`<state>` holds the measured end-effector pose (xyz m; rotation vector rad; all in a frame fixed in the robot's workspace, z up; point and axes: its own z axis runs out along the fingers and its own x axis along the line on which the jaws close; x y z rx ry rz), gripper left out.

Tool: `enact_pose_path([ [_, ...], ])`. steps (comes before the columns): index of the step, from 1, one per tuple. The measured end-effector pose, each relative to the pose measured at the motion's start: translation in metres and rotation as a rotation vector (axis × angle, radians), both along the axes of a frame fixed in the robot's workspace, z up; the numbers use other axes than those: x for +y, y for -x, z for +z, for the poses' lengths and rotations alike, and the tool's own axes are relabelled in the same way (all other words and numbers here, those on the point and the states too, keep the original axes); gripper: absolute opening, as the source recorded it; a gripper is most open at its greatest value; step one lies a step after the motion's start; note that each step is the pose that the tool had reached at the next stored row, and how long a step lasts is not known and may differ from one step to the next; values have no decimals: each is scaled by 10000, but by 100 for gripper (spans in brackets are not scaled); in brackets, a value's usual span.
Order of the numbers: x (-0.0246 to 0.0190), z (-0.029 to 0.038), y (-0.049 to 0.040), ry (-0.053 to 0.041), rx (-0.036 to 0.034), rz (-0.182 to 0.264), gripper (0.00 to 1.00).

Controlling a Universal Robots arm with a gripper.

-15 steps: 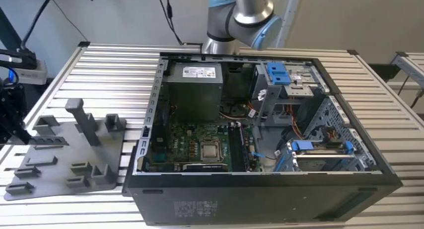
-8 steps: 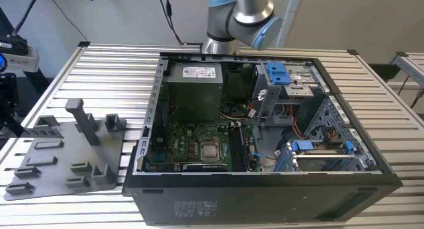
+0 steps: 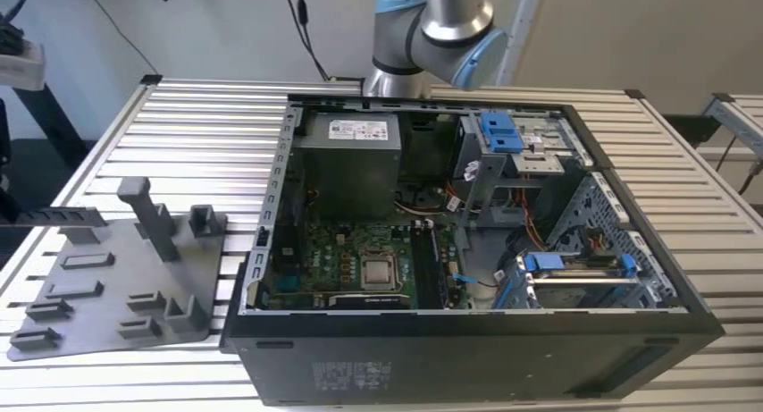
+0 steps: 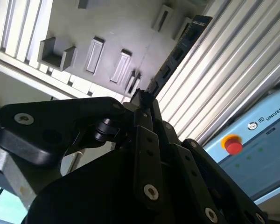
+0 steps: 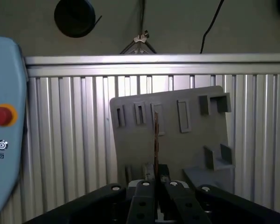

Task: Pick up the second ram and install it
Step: 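Pick up the second ram and move it above second insertion slot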

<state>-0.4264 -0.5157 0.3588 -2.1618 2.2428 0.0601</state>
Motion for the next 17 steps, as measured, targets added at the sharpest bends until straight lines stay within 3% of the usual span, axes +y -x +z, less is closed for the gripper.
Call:
enact_pose_path([
  [11,0,308,0,-2,-2,0,15],
  [15,0,386,0,-1,-1,-1,15],
  [17,0,395,0,-2,-2,-1,15],
])
